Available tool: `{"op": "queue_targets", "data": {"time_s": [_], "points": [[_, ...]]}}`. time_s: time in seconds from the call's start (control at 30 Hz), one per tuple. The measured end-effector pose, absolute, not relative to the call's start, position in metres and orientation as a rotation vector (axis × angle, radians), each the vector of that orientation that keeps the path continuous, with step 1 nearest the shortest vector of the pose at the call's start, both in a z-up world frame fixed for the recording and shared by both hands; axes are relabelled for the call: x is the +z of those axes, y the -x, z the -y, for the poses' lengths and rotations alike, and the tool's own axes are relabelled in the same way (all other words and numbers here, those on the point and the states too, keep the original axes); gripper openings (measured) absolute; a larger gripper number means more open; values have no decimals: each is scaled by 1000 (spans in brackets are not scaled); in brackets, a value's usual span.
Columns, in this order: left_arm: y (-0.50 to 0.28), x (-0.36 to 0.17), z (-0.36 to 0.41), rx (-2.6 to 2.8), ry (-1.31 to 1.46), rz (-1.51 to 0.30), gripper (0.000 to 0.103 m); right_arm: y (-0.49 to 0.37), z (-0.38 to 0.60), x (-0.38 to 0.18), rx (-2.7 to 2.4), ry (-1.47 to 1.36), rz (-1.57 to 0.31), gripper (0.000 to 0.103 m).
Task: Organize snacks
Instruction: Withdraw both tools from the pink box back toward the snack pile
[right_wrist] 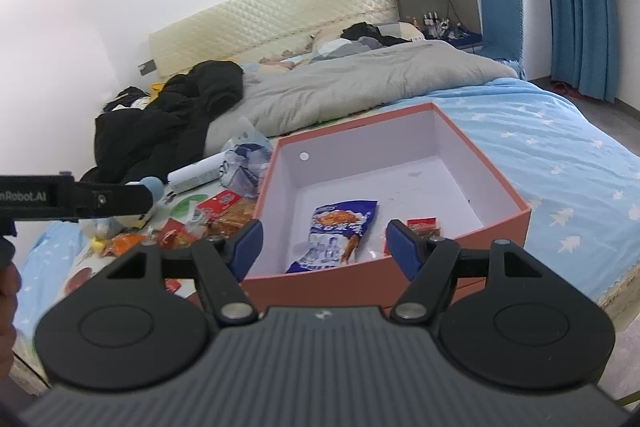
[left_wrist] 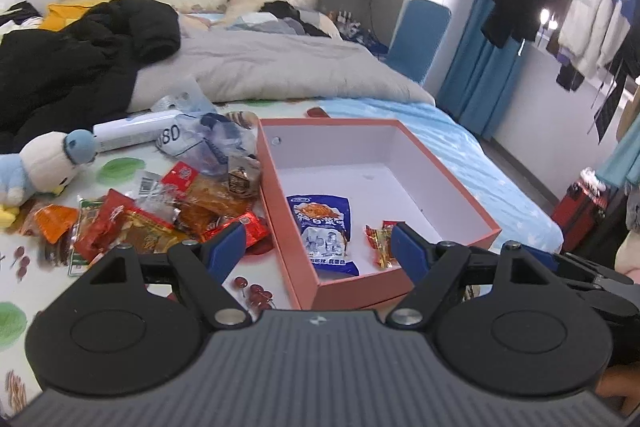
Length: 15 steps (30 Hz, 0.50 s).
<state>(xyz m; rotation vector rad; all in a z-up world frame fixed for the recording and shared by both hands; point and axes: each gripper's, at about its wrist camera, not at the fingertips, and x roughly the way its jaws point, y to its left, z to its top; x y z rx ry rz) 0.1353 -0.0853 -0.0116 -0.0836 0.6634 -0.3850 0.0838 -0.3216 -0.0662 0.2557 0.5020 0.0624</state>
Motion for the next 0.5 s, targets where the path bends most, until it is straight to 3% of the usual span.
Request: {"op": "queue_targets", "data": {"time_s": [0.5], "points": [[-76, -17, 25, -274, 114, -679, 83, -45, 282, -62, 156, -237, -480, 71]]}}
